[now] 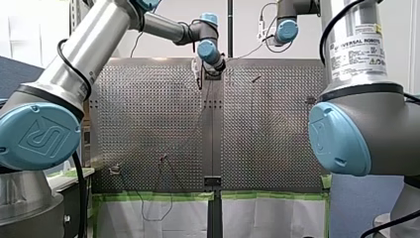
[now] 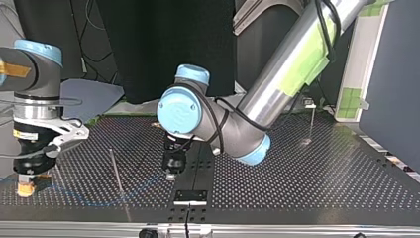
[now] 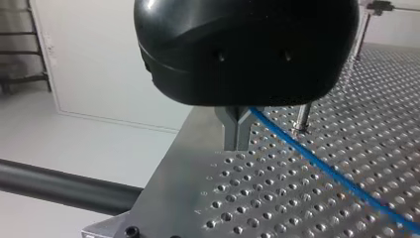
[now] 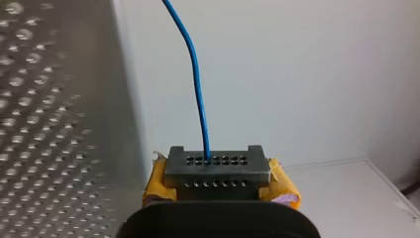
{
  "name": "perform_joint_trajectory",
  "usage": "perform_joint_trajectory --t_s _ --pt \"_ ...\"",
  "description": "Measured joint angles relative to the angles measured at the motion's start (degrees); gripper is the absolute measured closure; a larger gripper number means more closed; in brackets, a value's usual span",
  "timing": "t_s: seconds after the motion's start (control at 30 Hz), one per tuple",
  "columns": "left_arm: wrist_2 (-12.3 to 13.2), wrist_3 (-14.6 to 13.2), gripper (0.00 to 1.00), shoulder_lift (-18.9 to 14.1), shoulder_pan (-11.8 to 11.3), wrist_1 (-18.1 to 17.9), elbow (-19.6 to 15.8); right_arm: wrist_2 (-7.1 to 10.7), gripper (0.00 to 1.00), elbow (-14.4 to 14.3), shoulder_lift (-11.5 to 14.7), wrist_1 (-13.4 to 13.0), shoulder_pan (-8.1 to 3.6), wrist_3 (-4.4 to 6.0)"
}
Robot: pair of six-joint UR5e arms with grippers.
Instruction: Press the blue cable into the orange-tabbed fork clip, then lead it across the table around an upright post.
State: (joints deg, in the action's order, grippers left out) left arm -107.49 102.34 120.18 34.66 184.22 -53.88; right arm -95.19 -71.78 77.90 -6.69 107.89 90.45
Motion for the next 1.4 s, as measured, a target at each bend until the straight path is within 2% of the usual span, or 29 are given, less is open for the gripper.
perform_joint_trajectory --t_s 0.2,0.4,0.77,1.03,1.27,1.4 --pt "0.23 1.90 0.99 2.75 1.24 2.31 2.86 0.14 1.00 -0.75 -0.96 -0.18 -0.63 0.10" --pt "0.88 2.88 0.99 5.73 1.96 4.66 5.87 0.62 1.00 -1.37 -1.97 -0.48 -1.52 0.61" --pt "2.83 4.96 0.99 10.36 2.62 4.99 10.79 1.33 1.00 -1.47 -2.63 -0.51 -2.66 1.25" --pt "3.09 5.79 0.99 11.03 2.41 4.75 14.76 1.41 1.00 -1.91 -2.72 -0.38 -3.08 1.68" --pt "2.93 5.71 0.99 11.05 2.17 3.10 18.45 0.82 1.00 -4.51 -2.75 -0.54 -3.39 2.10" --pt "3.08 5.63 0.99 11.06 2.28 1.29 18.36 0.60 1.00 -6.20 -2.77 -0.74 -3.57 2.57"
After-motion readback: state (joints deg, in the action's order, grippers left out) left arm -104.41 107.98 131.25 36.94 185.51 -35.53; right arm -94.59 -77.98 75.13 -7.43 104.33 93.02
